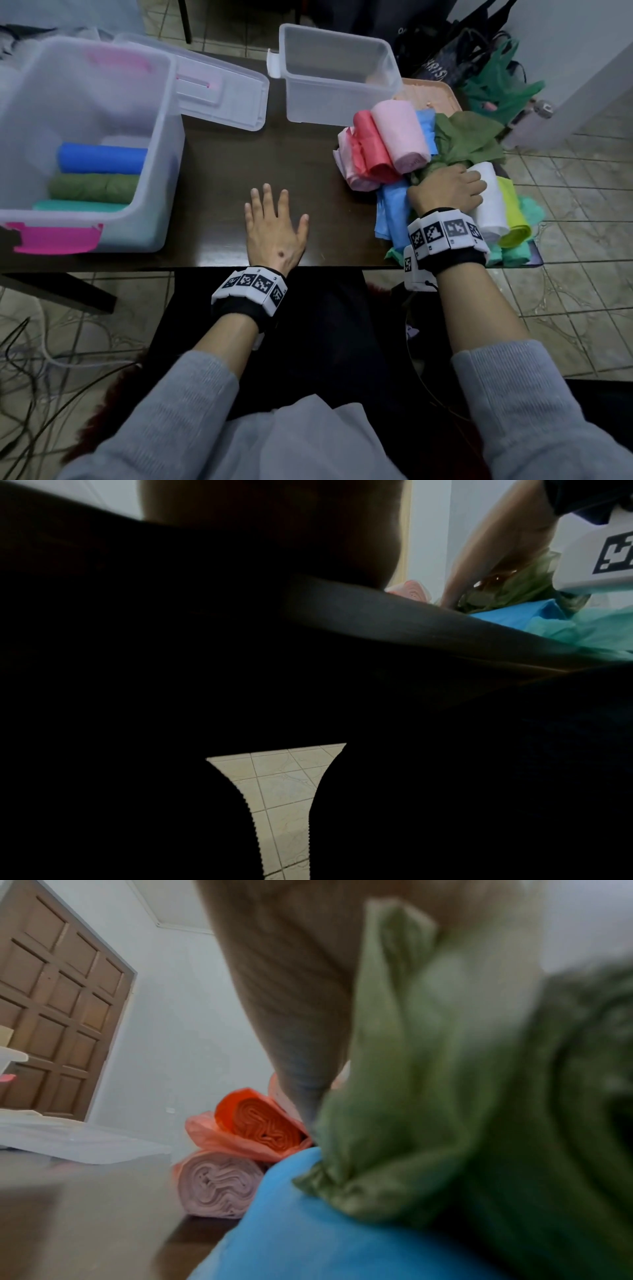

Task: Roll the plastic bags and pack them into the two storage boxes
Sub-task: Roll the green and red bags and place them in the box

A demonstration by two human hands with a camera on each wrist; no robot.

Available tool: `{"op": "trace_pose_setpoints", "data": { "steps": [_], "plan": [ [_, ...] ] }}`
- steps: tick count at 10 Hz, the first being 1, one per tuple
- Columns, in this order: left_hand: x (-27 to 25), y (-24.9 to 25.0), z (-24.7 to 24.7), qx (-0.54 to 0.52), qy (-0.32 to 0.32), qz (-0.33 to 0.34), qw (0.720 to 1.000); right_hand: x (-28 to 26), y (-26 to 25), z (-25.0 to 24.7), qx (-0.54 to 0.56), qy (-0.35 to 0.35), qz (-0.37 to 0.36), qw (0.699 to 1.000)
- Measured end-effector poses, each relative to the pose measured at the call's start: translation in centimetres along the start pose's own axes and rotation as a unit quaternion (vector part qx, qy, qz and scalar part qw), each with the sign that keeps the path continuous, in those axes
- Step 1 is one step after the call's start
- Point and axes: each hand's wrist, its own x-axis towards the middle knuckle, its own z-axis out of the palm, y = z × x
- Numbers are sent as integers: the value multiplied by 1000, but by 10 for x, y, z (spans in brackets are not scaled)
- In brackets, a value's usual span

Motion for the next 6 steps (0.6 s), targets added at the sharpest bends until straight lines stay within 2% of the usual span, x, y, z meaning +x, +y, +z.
{"op": "trace_pose_setpoints", "data": {
  "steps": [4, 6],
  "plan": [
    [0, -1, 0, 2, 0, -1, 1000, -18, -8, -7, 71, 10, -30, 997],
    [-1, 0, -2, 4, -5, 1, 1000, -44, -27, -44, 109, -55, -86, 989]
  ]
}}
